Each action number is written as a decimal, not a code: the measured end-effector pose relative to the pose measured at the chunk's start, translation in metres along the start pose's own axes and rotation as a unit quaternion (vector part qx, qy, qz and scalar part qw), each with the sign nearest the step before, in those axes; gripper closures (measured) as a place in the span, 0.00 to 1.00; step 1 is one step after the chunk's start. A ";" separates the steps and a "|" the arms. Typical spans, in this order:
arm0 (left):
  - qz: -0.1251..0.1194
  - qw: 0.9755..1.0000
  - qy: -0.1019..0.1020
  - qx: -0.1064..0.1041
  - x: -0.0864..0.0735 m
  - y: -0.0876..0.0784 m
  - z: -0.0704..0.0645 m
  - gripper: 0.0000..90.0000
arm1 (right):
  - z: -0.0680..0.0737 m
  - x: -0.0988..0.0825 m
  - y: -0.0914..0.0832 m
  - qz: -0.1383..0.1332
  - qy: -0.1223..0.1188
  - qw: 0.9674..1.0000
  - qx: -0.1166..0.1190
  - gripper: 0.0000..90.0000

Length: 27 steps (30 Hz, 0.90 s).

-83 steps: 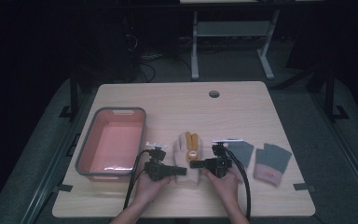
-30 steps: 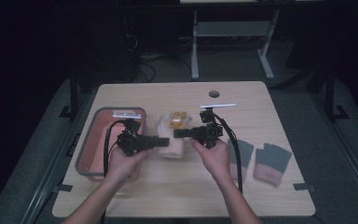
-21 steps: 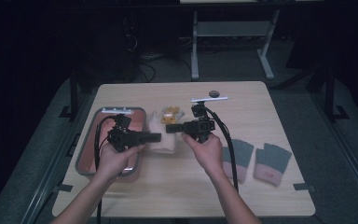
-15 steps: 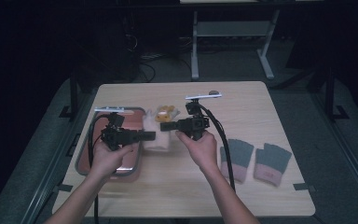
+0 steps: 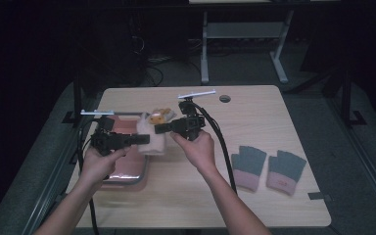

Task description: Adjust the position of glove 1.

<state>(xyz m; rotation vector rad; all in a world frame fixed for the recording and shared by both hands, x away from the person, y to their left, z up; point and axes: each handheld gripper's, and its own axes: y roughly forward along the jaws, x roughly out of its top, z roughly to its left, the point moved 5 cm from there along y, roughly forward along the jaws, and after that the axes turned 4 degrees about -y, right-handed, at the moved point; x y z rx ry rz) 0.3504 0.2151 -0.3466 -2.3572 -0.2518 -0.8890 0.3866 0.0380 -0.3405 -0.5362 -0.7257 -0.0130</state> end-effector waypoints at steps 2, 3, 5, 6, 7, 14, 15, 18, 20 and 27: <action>-0.004 1.000 -0.005 -0.001 0.001 -0.004 0.001 0.77 | 0.003 0.003 0.003 0.001 -0.004 1.000 0.001 0.90; -0.006 1.000 -0.004 -0.001 0.001 -0.006 0.002 0.77 | 0.004 0.004 0.004 0.001 -0.004 1.000 0.001 0.90; -0.006 1.000 -0.005 0.001 0.002 -0.010 0.004 0.77 | 0.007 0.007 0.007 0.001 -0.006 1.000 0.002 0.90; -0.008 1.000 -0.008 0.002 0.003 -0.012 0.005 0.77 | 0.007 0.008 0.009 0.002 -0.009 1.000 0.002 0.90; -0.009 1.000 -0.008 0.002 0.003 -0.014 0.006 0.77 | 0.008 0.009 0.011 0.003 -0.009 1.000 0.005 0.90; -0.009 1.000 -0.009 0.013 0.002 -0.029 0.016 0.77 | 0.014 0.014 0.027 0.012 -0.012 1.000 0.018 0.90; -0.007 1.000 -0.009 0.014 0.002 -0.030 0.017 0.77 | 0.015 0.015 0.030 0.013 -0.011 1.000 0.020 0.90; -0.008 1.000 -0.011 0.015 0.000 -0.035 0.022 0.77 | 0.016 0.015 0.036 0.016 -0.006 1.000 0.025 0.90; -0.005 1.000 -0.014 0.017 -0.001 -0.037 0.026 0.77 | 0.017 0.015 0.041 0.018 -0.009 0.999 0.025 0.90; -0.003 0.999 -0.021 0.025 -0.005 -0.044 0.037 0.77 | 0.017 0.014 0.057 0.026 -0.004 0.999 0.033 0.90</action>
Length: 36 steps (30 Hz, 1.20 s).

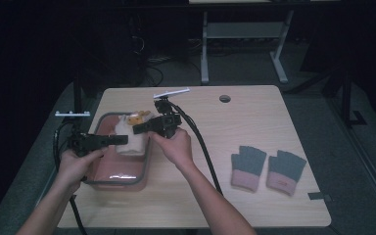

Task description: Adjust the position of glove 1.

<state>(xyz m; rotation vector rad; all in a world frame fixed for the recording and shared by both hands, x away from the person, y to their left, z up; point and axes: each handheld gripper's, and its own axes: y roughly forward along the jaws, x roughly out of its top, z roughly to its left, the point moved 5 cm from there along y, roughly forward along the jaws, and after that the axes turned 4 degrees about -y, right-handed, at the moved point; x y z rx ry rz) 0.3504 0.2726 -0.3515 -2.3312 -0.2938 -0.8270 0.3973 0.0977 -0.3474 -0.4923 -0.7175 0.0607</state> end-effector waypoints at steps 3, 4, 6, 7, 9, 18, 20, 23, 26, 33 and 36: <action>0.001 1.000 -0.005 0.002 -0.001 -0.001 0.003 0.77 | -0.002 0.000 0.006 0.002 0.003 1.000 0.004 0.90; 0.002 1.000 -0.010 0.004 -0.002 -0.001 0.006 0.77 | -0.003 0.000 0.007 0.004 0.005 1.000 0.005 0.90; 0.004 1.000 -0.013 0.008 -0.003 -0.001 0.009 0.77 | -0.005 0.000 0.011 0.006 0.003 1.000 0.005 0.90; 0.004 1.000 -0.015 0.011 -0.004 -0.001 0.010 0.77 | -0.006 -0.001 0.013 0.008 0.005 1.000 0.005 0.90; 0.005 1.000 -0.018 0.011 -0.005 -0.001 0.013 0.77 | -0.007 -0.001 0.017 0.012 0.008 1.000 0.005 0.90; 0.012 0.999 -0.031 0.021 -0.012 -0.002 0.025 0.77 | -0.013 -0.005 0.031 0.022 0.012 1.000 0.006 0.90; 0.013 0.999 -0.033 0.023 -0.014 -0.002 0.028 0.78 | -0.014 -0.007 0.035 0.026 0.014 1.000 0.006 0.90; 0.013 0.999 -0.038 0.028 -0.016 -0.001 0.031 0.78 | -0.016 -0.007 0.039 0.030 0.018 0.999 0.008 0.90; 0.017 0.998 -0.043 0.037 -0.019 0.001 0.036 0.78 | -0.021 -0.010 0.045 0.037 0.022 0.999 0.008 0.90; 0.030 0.997 -0.050 0.047 -0.027 0.003 0.045 0.78 | -0.030 -0.017 0.058 0.051 0.035 0.998 0.011 0.90; 0.031 0.997 -0.055 0.050 -0.029 0.003 0.048 0.78 | -0.032 -0.019 0.062 0.054 0.040 0.998 0.011 0.90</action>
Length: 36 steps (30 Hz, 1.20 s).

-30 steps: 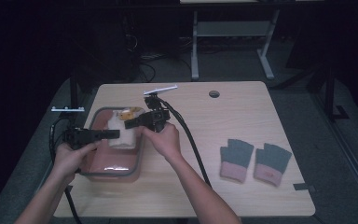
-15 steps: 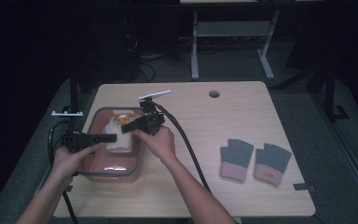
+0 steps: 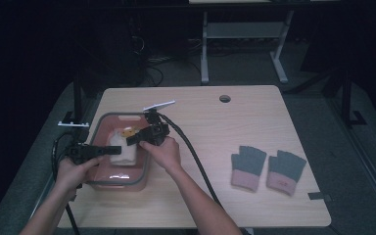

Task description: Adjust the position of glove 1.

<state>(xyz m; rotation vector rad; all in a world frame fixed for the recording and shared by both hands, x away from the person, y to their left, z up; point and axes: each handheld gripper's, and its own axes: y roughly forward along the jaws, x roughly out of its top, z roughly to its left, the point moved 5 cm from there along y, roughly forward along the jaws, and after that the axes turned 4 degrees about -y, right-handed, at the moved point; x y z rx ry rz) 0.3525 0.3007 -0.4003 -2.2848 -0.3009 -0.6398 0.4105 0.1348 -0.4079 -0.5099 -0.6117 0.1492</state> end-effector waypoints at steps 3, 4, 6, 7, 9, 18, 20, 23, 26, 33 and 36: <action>0.004 1.000 -0.002 0.002 -0.001 0.001 0.003 0.78 | -0.002 -0.001 0.002 0.001 0.003 1.000 -0.002 0.89; 0.005 1.000 -0.004 0.003 -0.002 0.001 0.004 0.78 | -0.002 -0.001 0.003 0.003 0.002 1.000 -0.005 0.89; 0.007 1.000 -0.005 0.003 -0.003 0.003 0.005 0.78 | -0.003 -0.002 0.003 0.008 0.002 1.000 -0.011 0.88; 0.008 1.000 -0.005 0.005 -0.003 0.004 0.005 0.78 | -0.004 -0.003 0.003 0.009 0.002 1.000 -0.014 0.88; 0.009 1.000 -0.007 0.007 -0.004 0.005 0.005 0.78 | -0.005 -0.004 0.003 0.014 0.001 1.000 -0.016 0.88; 0.016 1.000 -0.013 0.020 -0.007 0.010 0.013 0.78 | -0.012 -0.011 -0.002 0.032 0.002 0.999 -0.025 0.86; 0.017 0.999 -0.016 0.022 -0.008 0.011 0.014 0.78 | -0.012 -0.012 -0.003 0.033 0.003 0.999 -0.027 0.86; 0.024 0.999 -0.014 0.037 -0.009 0.013 0.017 0.78 | -0.014 -0.013 -0.006 0.032 0.004 0.999 -0.031 0.86; 0.026 0.998 -0.012 0.050 -0.010 0.014 0.017 0.78 | -0.015 -0.014 -0.009 0.035 0.000 0.999 -0.036 0.86; 0.041 0.997 -0.011 0.067 -0.013 0.017 0.017 0.78 | -0.016 -0.015 -0.020 0.025 0.002 0.999 -0.033 0.85; 0.047 0.996 -0.010 0.073 -0.014 0.018 0.018 0.77 | -0.017 -0.016 -0.023 0.023 -0.001 0.999 -0.031 0.85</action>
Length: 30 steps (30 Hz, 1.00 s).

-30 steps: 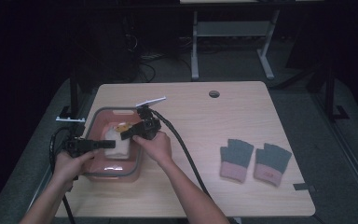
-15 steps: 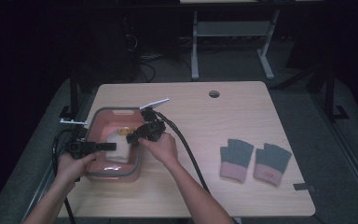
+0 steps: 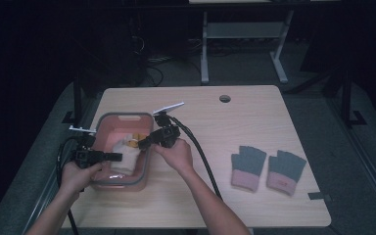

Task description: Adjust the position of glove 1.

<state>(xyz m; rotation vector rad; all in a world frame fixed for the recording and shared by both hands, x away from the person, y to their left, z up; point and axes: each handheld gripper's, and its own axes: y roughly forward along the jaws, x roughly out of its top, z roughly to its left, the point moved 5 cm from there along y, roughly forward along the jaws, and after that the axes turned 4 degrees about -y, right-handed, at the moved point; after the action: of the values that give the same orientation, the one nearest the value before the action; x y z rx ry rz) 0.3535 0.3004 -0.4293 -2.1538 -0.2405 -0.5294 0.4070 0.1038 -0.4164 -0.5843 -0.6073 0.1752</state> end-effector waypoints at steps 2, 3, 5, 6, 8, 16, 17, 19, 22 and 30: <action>0.011 1.000 0.011 0.012 -0.002 -0.001 0.001 0.72 | 0.000 -0.001 -0.002 -0.003 0.000 1.000 0.002 0.84; 0.006 1.000 0.011 0.018 -0.001 -0.003 0.000 0.69 | 0.000 -0.001 -0.003 -0.004 0.000 1.000 0.002 0.84; 0.002 1.000 0.018 0.024 0.001 -0.008 -0.001 0.64 | 0.000 -0.002 -0.004 -0.004 -0.003 1.000 0.003 0.83; 0.002 1.000 0.018 0.024 0.001 -0.008 -0.001 0.62 | 0.000 -0.002 -0.004 -0.004 -0.003 1.000 0.003 0.83; -0.003 0.999 0.030 0.043 0.005 -0.018 0.000 0.62 | 0.000 -0.003 -0.007 -0.006 -0.003 1.000 0.005 0.83; 0.019 0.996 0.051 0.064 0.004 -0.008 -0.004 0.76 | 0.000 -0.004 -0.016 -0.015 -0.005 1.000 0.006 0.83; 0.025 0.996 0.054 0.071 0.004 -0.005 -0.004 0.78 | 0.000 -0.005 -0.018 -0.017 -0.005 1.000 0.006 0.83; 0.044 0.993 0.063 0.084 0.003 0.005 -0.002 0.80 | -0.002 -0.006 -0.021 -0.019 -0.004 1.000 0.005 0.83; 0.059 0.990 0.067 0.108 0.003 0.012 0.000 0.80 | -0.004 -0.007 -0.025 -0.020 -0.002 1.000 0.004 0.82; 0.083 0.979 0.077 0.167 0.002 0.022 0.007 0.73 | -0.004 -0.010 -0.032 -0.024 -0.005 1.000 0.006 0.82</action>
<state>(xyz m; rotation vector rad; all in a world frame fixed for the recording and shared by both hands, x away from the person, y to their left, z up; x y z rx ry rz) 0.3655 0.2933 -0.4477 -1.7791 -0.0565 -0.5172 0.4013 0.0725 -0.4063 -0.5573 -0.6296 0.1369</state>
